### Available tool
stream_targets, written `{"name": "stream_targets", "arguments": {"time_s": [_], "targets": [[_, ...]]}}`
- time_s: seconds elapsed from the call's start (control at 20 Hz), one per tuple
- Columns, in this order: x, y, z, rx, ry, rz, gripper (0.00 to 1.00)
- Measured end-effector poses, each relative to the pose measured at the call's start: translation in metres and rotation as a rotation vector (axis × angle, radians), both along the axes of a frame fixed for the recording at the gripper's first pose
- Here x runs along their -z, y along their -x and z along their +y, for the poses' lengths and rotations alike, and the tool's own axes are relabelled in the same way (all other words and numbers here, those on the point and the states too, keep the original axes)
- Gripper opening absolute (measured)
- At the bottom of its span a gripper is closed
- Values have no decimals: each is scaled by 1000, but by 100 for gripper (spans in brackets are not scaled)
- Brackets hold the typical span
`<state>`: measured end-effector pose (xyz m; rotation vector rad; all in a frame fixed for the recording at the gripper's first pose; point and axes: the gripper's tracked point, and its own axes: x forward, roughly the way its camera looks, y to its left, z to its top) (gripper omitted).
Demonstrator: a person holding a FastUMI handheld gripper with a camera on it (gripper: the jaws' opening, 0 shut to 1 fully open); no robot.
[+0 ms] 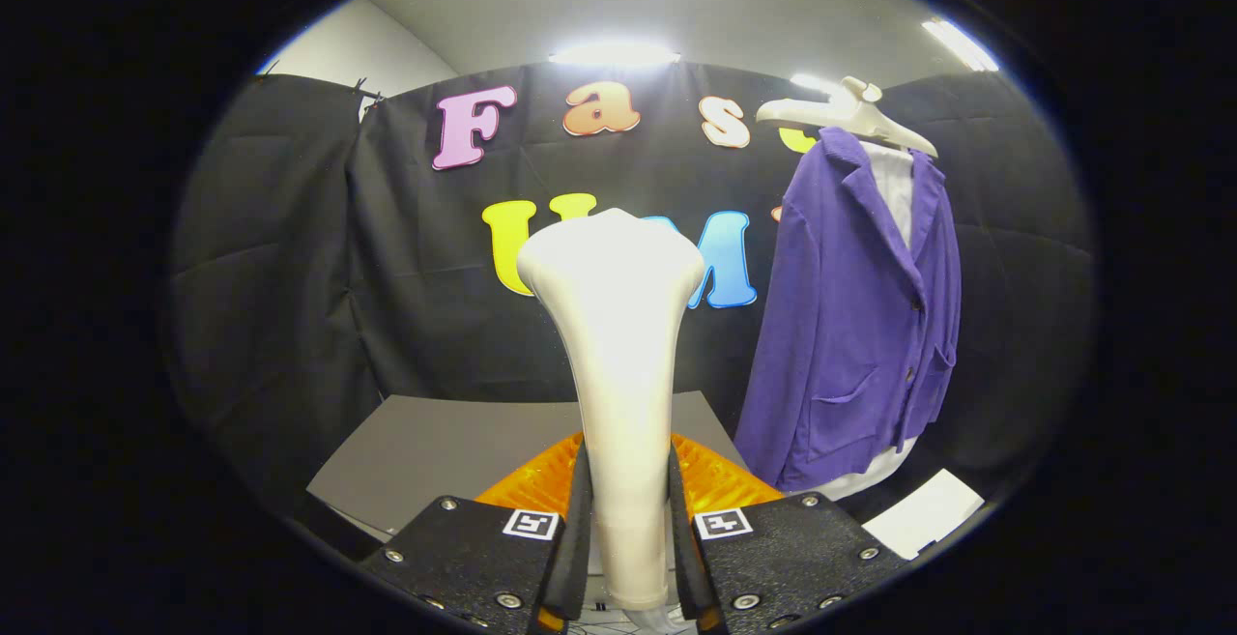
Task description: Iron the clothes twice with a garment steamer, once on the left side and once on the right side.
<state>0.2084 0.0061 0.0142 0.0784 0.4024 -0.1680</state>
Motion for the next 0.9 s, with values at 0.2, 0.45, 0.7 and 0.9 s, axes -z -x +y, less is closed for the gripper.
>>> {"name": "stream_targets", "arguments": {"time_s": [0.2,0.45,0.7,0.9], "targets": [[-6,49,-3,-20,62,-34,37],[-6,103,-6,-38,53,-89,37],[-5,155,-17,-43,81,-140,37],[6,196,-28,-75,129,-178,37]]}}
